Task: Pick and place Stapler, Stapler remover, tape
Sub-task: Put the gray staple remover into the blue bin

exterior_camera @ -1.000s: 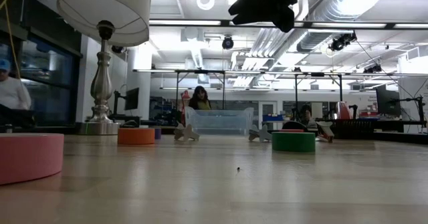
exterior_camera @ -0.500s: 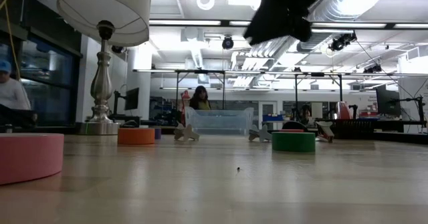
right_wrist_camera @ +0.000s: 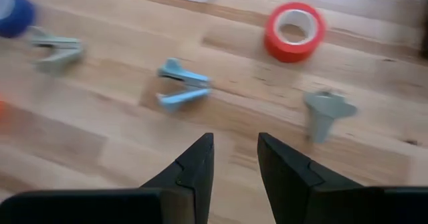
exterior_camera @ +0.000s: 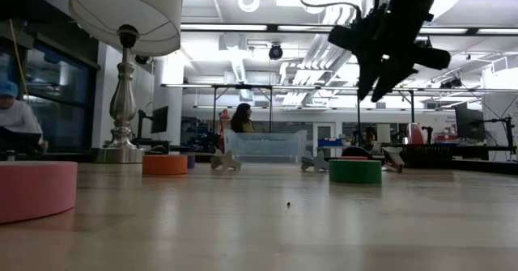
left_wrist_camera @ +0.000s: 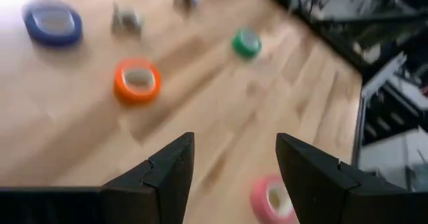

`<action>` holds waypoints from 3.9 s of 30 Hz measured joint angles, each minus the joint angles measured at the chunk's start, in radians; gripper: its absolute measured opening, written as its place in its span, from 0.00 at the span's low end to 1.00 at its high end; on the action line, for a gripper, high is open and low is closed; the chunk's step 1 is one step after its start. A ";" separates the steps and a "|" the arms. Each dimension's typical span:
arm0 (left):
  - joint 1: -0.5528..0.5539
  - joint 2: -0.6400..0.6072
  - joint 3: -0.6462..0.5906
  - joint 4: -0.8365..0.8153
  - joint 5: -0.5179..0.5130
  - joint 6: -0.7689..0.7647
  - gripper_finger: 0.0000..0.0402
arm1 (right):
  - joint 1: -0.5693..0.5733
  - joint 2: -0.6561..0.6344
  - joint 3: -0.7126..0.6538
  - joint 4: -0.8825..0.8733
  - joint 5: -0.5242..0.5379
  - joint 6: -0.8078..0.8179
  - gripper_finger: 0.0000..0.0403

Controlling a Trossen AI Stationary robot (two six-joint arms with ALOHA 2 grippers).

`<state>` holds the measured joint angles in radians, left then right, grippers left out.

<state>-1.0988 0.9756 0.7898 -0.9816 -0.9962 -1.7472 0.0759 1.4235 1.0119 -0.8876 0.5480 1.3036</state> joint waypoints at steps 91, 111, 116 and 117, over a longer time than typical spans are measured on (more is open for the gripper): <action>0.478 -0.283 0.000 0.359 0.020 0.912 0.51 | -0.155 -0.166 -0.390 1.042 -0.267 -0.514 0.09; 0.509 -0.114 0.000 0.924 0.082 1.291 0.51 | 0.084 -0.169 -0.379 1.609 -0.162 -0.814 0.09; 0.602 -0.062 0.000 1.075 0.263 1.356 0.51 | 0.114 -0.153 -0.267 1.546 -0.174 -0.907 0.09; 0.620 -0.050 0.000 1.099 0.288 1.365 0.51 | 0.118 -0.146 -0.238 1.512 -0.173 -0.925 0.09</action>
<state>-0.4789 0.9253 0.7898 0.1175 -0.7078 -0.3827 0.1936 1.2771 0.7740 0.6241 0.3752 0.3787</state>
